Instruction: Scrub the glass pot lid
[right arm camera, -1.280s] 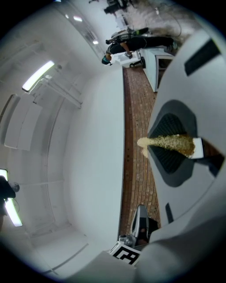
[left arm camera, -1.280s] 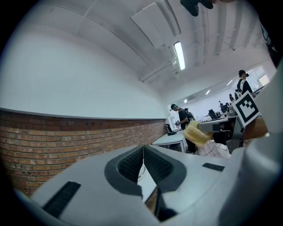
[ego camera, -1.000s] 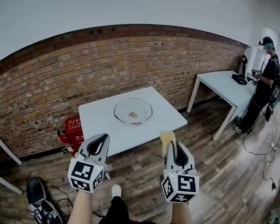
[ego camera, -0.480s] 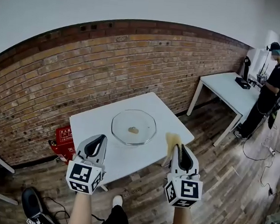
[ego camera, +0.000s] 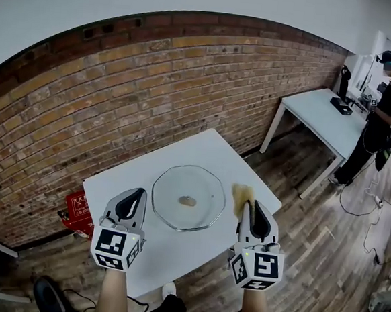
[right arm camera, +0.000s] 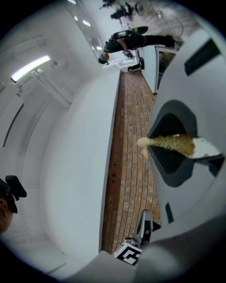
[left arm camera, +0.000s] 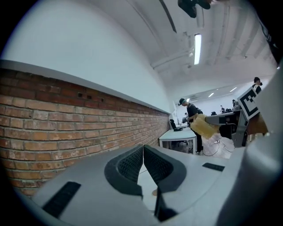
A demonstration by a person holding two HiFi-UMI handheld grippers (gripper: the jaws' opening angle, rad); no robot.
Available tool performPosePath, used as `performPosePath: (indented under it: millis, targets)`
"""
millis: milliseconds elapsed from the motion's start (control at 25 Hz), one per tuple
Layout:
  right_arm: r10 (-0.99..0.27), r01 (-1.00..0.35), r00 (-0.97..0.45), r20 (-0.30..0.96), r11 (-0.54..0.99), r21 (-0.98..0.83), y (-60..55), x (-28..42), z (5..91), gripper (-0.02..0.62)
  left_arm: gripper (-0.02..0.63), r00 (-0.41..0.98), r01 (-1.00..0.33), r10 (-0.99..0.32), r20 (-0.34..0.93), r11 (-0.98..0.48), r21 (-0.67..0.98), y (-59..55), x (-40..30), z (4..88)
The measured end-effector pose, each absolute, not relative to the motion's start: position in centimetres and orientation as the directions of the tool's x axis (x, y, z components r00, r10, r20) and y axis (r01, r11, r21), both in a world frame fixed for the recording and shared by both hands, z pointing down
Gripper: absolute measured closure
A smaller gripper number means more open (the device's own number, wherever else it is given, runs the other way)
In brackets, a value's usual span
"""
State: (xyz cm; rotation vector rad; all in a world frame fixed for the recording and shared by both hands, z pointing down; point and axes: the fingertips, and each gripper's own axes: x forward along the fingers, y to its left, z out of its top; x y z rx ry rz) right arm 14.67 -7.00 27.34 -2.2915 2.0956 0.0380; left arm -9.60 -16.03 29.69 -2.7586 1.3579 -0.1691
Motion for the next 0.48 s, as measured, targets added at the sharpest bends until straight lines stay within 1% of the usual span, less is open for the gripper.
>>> performPosePath:
  millis: [480]
  targets:
    - [-0.991,-0.991,0.136,-0.021,-0.136,0.009,-13.5,13.4,28.4,0.538,0.594,0.650,-0.751,-0.753,0.103,-0.657,-0.064,-22.9,-10.2,31.9]
